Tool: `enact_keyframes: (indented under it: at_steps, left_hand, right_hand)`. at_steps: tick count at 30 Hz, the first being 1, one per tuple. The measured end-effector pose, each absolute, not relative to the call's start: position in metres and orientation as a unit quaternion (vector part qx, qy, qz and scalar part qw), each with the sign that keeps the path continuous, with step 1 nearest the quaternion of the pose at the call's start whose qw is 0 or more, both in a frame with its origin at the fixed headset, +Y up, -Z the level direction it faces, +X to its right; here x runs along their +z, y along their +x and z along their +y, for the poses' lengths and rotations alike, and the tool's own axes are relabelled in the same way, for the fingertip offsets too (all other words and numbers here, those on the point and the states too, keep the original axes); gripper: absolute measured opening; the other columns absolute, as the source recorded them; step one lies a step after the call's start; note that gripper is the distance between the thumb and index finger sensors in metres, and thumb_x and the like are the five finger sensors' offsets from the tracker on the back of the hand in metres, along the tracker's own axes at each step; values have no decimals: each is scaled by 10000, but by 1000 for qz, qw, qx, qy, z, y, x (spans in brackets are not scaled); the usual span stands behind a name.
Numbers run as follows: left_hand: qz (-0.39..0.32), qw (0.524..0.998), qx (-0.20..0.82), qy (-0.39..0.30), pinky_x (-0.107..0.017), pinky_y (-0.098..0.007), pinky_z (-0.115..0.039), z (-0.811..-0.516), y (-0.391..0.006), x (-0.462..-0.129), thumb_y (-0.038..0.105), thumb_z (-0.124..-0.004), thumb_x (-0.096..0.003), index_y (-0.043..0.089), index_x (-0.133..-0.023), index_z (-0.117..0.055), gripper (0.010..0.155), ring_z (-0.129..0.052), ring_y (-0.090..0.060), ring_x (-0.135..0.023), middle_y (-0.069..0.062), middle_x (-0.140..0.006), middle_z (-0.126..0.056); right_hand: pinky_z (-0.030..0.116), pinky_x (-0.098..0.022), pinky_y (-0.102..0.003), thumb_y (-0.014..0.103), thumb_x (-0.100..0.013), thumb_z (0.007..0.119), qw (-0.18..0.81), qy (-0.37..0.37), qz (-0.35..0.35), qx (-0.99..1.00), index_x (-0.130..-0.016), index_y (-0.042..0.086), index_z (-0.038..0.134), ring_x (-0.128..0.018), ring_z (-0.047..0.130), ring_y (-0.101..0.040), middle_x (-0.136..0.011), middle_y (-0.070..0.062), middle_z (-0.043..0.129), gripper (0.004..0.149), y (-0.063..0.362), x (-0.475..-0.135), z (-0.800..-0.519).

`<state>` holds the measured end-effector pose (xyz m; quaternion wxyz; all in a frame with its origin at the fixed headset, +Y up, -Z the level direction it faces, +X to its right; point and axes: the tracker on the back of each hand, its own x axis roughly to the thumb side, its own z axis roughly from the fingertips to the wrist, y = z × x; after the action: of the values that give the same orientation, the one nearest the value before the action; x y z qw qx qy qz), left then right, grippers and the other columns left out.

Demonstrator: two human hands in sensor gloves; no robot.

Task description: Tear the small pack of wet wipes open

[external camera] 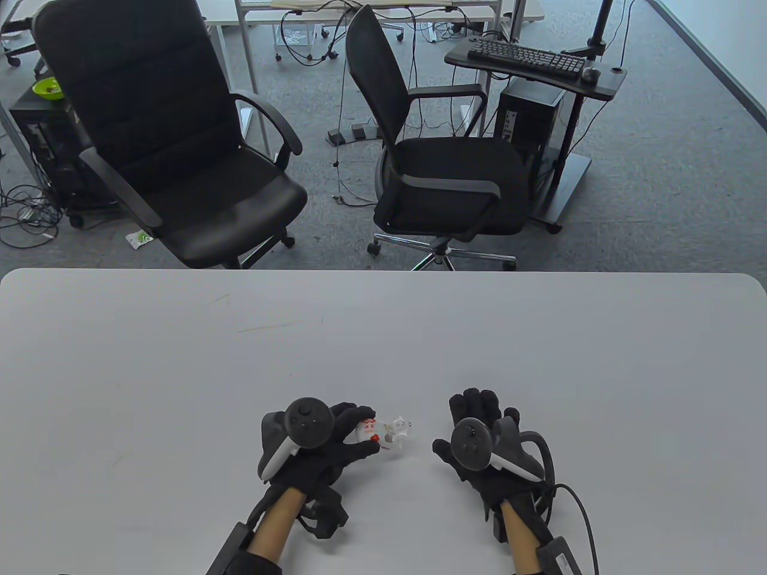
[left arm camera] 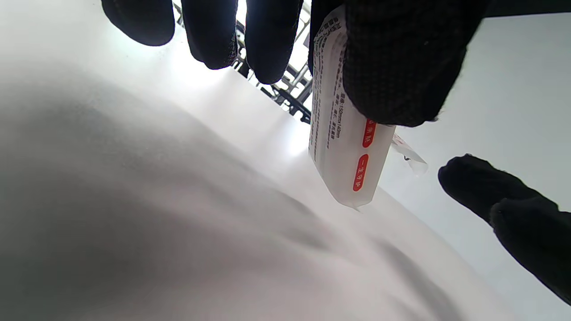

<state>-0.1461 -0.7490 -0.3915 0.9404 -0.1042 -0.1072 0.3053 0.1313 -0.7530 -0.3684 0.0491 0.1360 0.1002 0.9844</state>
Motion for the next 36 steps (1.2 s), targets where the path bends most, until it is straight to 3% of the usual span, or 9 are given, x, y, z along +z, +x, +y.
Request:
enact_keyframes:
  at_steps: [7,14,22,30,36]
  left_hand:
    - [-77,953,256,-144,-806,-609,-399,-758,-147,-404,515,-848,-443,396,-1060,-584,682,-435,-353,-1166,-45,-1184,-526]
    - [-67,973,149,-166,-811,-617,-225,-759,-145,-406,555,-829,-429,399,-1109,-384,828,-195,-302,-1189,-1,-1231,-289]
    - [-69,992,59,-89,-762,-628,3,-738,-177,-380,707,-626,-421,418,-1083,-94,897,138,-256,-1126,45,-1186,65]
    - [-37,994,76,-71,-722,-652,66,-728,-233,-358,742,-543,-426,406,-1082,-45,889,196,-279,-1105,35,-1178,117]
    - [-19,992,71,-99,-698,-687,55,-739,-248,-348,772,-490,-436,414,-1069,12,884,228,-307,-1087,24,-1161,168]
  right_hand:
    - [136,-677,-690,545,-619,386,36,132,111,984,-1116,75,30,-1006,-46,-464,-1184,-223,-29,772,129,-369,-758]
    - [137,-677,-690,545,-621,387,28,130,116,984,-1114,71,24,-1002,-47,-467,-1181,-226,-35,774,129,-367,-755]
    - [132,-670,-698,556,-620,387,16,129,112,985,-1113,73,16,-996,-73,-475,-1176,-233,-49,784,128,-367,-755]
    - [129,-656,-720,565,-619,393,-3,126,115,985,-1110,76,3,-985,-79,-505,-1167,-241,-73,796,126,-365,-755]
    - [122,-636,-752,574,-616,391,-18,123,120,985,-1107,83,-10,-968,-91,-546,-1160,-241,-96,801,126,-364,-757]
